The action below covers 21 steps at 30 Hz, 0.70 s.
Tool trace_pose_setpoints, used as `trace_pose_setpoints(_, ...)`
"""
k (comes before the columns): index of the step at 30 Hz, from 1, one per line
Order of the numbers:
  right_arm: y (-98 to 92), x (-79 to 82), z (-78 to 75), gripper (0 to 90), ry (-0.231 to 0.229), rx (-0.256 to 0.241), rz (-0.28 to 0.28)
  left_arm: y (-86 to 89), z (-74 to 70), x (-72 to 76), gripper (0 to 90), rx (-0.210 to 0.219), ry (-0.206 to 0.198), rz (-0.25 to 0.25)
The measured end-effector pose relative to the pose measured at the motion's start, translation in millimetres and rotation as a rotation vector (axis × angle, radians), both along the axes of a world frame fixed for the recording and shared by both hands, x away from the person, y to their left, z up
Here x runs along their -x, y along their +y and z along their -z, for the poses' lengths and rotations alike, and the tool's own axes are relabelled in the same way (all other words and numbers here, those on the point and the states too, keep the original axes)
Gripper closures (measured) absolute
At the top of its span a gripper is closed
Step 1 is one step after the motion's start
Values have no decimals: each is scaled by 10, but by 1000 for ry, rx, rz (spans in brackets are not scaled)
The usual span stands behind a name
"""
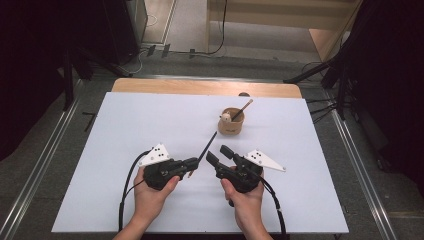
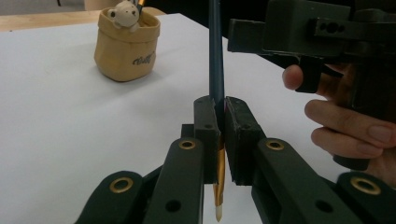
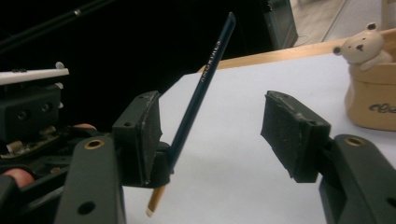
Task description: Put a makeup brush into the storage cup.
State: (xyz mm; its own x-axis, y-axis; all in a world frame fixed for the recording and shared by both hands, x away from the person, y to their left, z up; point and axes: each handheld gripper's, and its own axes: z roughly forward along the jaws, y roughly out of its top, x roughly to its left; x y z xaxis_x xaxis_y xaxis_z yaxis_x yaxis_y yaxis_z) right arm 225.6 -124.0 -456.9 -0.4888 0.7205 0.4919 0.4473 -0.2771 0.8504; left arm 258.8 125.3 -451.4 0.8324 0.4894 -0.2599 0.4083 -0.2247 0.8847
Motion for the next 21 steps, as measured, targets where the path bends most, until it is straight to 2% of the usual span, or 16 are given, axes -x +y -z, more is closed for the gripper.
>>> trace_pose_setpoints(3, 4, -3, 44, 486, 18, -44, -23, -41, 8, 24, 852, 1, -8, 7)
trace_pose_setpoints(7, 13, -1, 85, 545, 31, -64, -27, -69, 8, 42, 852, 6, -13, 13)
trace_pose_setpoints(10, 3, -6, 112, 577, 66, -121, -37, -96, 16, 58, 853, 4, -14, 17)
trace_pose_setpoints(14, 16, -6, 138, 627, 87, -147, -43, -134, 26, 72, 853, 2, -16, 26)
trace_pose_setpoints(18, 40, 0, 185, 659, 71, -186, -30, -158, 29, 83, 852, -3, -17, 32)
trace_pose_setpoints(21, 52, 0, 198, 700, 82, -193, -40, -163, 32, 83, 853, -4, -17, 35)
